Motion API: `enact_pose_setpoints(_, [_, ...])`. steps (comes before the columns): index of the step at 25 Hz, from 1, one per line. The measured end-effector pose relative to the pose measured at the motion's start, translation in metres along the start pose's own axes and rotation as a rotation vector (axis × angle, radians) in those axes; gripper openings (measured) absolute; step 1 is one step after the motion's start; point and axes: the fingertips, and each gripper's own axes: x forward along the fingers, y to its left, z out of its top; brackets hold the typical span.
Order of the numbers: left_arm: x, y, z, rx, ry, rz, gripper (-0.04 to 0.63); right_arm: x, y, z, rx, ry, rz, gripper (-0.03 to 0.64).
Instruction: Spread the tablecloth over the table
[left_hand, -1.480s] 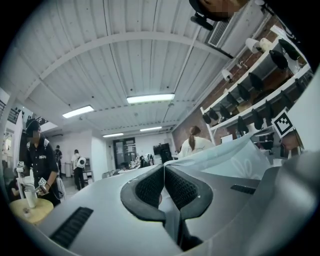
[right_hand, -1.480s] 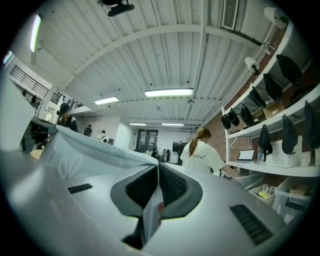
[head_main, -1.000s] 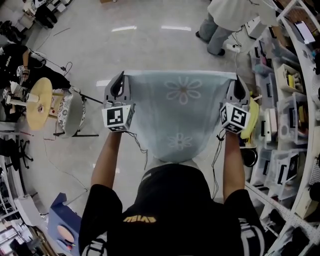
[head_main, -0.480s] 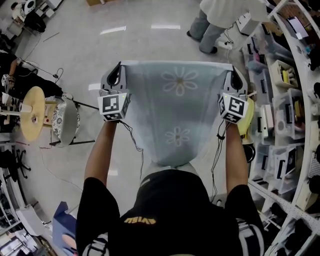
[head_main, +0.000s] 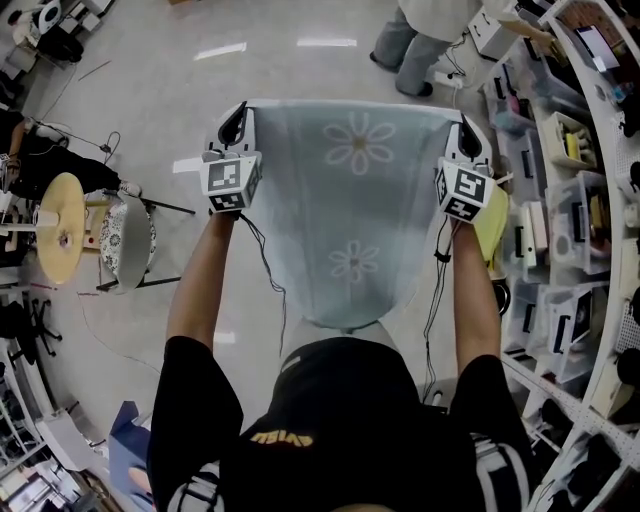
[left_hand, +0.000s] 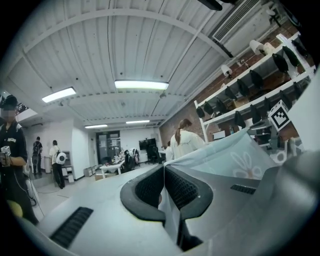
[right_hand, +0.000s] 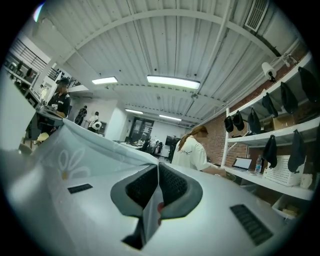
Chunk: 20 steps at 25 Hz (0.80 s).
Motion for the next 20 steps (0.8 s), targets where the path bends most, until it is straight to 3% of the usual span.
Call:
enact_pose_setpoints(11, [0.036, -0.002, -0.046, -0.066, 0.071, 0.009, 0.019, 0.038, 0.008, -0.048, 0.032, 0.112, -0.017, 0.006])
enact_pose_setpoints(20, [0.039, -0.005, -0.083, -0.036, 0.157, 0.023, 0.020, 0.044, 0.024, -0.083, 0.014, 0.192, 0.000, 0.008])
